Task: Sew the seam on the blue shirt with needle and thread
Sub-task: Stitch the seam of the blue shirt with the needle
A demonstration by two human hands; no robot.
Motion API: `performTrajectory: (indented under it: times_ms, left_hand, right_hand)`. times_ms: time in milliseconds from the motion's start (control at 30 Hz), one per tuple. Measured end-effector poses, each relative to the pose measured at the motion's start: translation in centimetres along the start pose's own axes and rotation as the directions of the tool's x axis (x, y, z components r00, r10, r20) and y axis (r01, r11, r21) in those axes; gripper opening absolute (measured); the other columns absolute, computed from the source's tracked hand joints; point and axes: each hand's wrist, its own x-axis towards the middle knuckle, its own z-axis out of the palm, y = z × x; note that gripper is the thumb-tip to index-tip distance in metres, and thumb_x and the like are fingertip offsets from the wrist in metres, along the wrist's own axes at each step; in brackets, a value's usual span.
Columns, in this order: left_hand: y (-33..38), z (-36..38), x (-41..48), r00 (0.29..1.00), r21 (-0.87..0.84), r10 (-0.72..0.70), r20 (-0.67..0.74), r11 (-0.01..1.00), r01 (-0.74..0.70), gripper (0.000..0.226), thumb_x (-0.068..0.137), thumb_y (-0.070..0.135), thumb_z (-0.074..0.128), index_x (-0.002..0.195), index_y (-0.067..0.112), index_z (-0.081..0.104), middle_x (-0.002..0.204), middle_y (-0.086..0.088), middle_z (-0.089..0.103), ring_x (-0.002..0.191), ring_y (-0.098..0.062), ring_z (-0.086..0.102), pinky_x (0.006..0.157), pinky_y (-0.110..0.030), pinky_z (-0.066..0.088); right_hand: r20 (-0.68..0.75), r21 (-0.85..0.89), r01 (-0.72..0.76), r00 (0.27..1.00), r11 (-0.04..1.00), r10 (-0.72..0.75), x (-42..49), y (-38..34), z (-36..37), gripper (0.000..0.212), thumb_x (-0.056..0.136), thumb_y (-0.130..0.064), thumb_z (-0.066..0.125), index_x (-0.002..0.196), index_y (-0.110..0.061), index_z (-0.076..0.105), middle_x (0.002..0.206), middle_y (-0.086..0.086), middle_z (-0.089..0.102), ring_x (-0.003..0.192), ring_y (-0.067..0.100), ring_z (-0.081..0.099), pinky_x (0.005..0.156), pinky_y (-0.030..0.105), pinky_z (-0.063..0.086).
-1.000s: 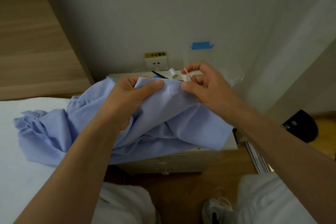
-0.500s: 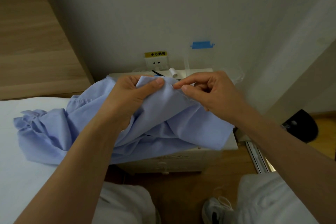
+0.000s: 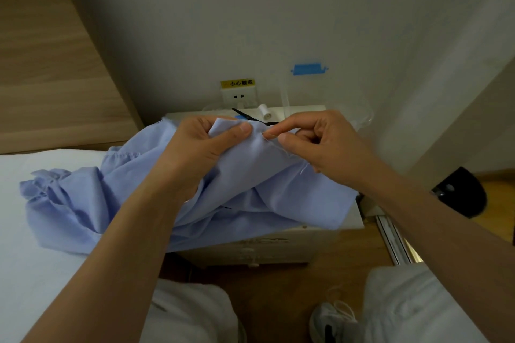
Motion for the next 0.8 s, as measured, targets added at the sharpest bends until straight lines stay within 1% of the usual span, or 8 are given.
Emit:
performTrajectory:
  times_ms: [100, 167, 233, 333, 400, 467, 600, 800]
  left_hand:
    - [0.15, 0.12, -0.26, 1.0, 0.011, 0.015, 0.016, 1.0, -0.015, 0.017, 0.09, 0.022, 0.062, 0.074, 0.021, 0.068, 0.054, 0.009, 0.066, 0.05, 0.001, 0.061, 0.045, -0.011, 0.044]
    - [0.1, 0.13, -0.33, 0.999, 0.029, 0.029, 0.029, 0.999, -0.03, 0.015, 0.09, 0.022, 0.062, 0.076, 0.021, 0.069, 0.055, 0.009, 0.067, 0.051, 0.001, 0.061, 0.045, -0.01, 0.044]
    - [0.06, 0.1, -0.36, 0.999, 0.024, 0.034, 0.038, 0.999, -0.035, 0.014, 0.089, 0.023, 0.062, 0.077, 0.022, 0.07, 0.058, 0.008, 0.069, 0.054, 0.0, 0.062, 0.047, -0.011, 0.045]
    - [-0.12, 0.06, -0.32, 0.997, 0.029, 0.051, 0.065, 0.998, -0.053, 0.013, 0.089, 0.022, 0.062, 0.079, 0.022, 0.071, 0.064, 0.007, 0.071, 0.058, -0.002, 0.064, 0.05, -0.012, 0.047]
    - [-0.26, 0.06, -0.22, 0.997, 0.016, 0.043, 0.062, 0.999, -0.044, 0.011, 0.088, 0.023, 0.063, 0.081, 0.021, 0.072, 0.066, 0.005, 0.072, 0.06, -0.003, 0.065, 0.052, -0.014, 0.049]
    - [-0.27, 0.04, -0.14, 0.999, -0.014, 0.018, 0.047, 1.0, -0.017, 0.01, 0.086, 0.023, 0.065, 0.082, 0.019, 0.073, 0.066, 0.004, 0.072, 0.06, -0.004, 0.065, 0.052, -0.015, 0.049]
    - [-0.28, 0.02, -0.09, 0.999, -0.007, -0.015, 0.036, 1.0, 0.015, 0.011, 0.084, 0.026, 0.066, 0.076, 0.021, 0.072, 0.064, 0.004, 0.071, 0.057, -0.003, 0.064, 0.051, -0.015, 0.049]
    - [-0.43, -0.22, 0.04, 0.998, -0.003, -0.015, 0.065, 1.0, 0.016, 0.011, 0.083, 0.028, 0.068, 0.076, 0.024, 0.075, 0.072, -0.002, 0.073, 0.065, -0.01, 0.066, 0.056, -0.018, 0.052]
  right_hand:
    - [0.048, 0.0, -0.057, 0.997, 0.998, 0.057, 0.18, -0.13, -0.16, 0.02, 0.095, -0.013, 0.058, 0.112, -0.016, 0.067, 0.04, -0.001, 0.036, 0.038, 0.01, 0.032, 0.043, 0.018, 0.034]
    - [0.127, 0.021, -0.129, 0.984, 0.991, 0.125, 0.33, -0.19, -0.41, 0.034, 0.095, -0.017, 0.057, 0.128, -0.021, 0.057, 0.04, -0.002, 0.04, 0.037, 0.008, 0.035, 0.044, 0.018, 0.035]
    - [0.222, 0.049, -0.21, 0.956, 0.976, 0.194, 0.4, -0.21, -0.61, 0.038, 0.097, -0.016, 0.052, 0.134, -0.026, 0.053, 0.039, -0.003, 0.042, 0.036, 0.007, 0.035, 0.043, 0.015, 0.035]
    - [0.307, 0.119, -0.269, 0.925, 0.956, 0.222, 0.51, -0.16, -0.52, 0.023, 0.099, -0.015, 0.047, 0.114, -0.026, 0.061, 0.04, 0.001, 0.045, 0.034, 0.008, 0.035, 0.041, 0.018, 0.034]
    - [0.301, 0.14, -0.259, 0.931, 0.956, 0.208, 0.57, -0.05, -0.42, 0.016, 0.099, -0.012, 0.048, 0.098, -0.021, 0.06, 0.039, 0.001, 0.046, 0.033, 0.008, 0.035, 0.041, 0.02, 0.032]
    - [0.273, 0.138, -0.246, 0.941, 0.959, 0.202, 0.6, 0.01, -0.4, 0.015, 0.099, -0.012, 0.049, 0.089, -0.017, 0.059, 0.039, 0.0, 0.045, 0.033, 0.008, 0.034, 0.04, 0.02, 0.031]
    - [0.244, 0.135, -0.23, 0.951, 0.964, 0.193, 0.58, -0.04, -0.46, 0.016, 0.098, -0.011, 0.05, 0.085, -0.014, 0.058, 0.037, -0.001, 0.044, 0.032, 0.007, 0.031, 0.04, 0.018, 0.03]
    - [0.226, 0.127, -0.213, 0.957, 0.969, 0.181, 0.6, 0.02, -0.4, 0.016, 0.098, -0.009, 0.05, 0.084, -0.014, 0.058, 0.036, -0.003, 0.044, 0.031, 0.005, 0.032, 0.039, 0.015, 0.03]
